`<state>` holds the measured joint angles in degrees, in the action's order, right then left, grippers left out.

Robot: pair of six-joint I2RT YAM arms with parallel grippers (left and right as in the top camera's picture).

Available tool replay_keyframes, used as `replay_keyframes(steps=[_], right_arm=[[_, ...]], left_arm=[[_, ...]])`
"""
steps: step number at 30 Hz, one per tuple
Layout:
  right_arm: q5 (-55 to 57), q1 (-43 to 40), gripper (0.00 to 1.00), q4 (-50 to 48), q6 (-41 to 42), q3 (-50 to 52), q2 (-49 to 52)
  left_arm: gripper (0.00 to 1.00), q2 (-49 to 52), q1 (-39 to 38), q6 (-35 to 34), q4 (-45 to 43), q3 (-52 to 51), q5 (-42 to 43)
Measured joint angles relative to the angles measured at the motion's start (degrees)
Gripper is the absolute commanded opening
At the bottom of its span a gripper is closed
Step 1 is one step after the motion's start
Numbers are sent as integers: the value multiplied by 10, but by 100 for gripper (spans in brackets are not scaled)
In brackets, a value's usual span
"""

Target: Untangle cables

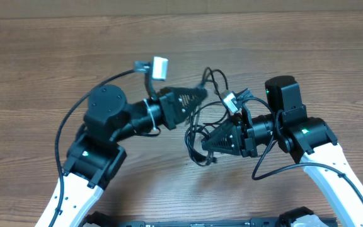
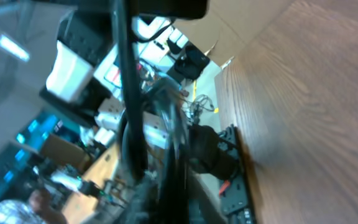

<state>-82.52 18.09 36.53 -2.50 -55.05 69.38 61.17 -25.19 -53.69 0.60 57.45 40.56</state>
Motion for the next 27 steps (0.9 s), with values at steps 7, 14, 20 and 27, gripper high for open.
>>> replay_keyframes(steps=[7,14,20,27], right_arm=[[1,0,4,-1,-1,0,0],[62,0,4,0,42,0,0],[221,0,4,3,172,0,0],[296,0,4,0,236,0,0]], left_arm=[[93,0,28,13,16,0,8],[100,0,28,40,82,0,9],[100,0,28,83,191,0,9],[99,0,28,161,323,0,-4]])
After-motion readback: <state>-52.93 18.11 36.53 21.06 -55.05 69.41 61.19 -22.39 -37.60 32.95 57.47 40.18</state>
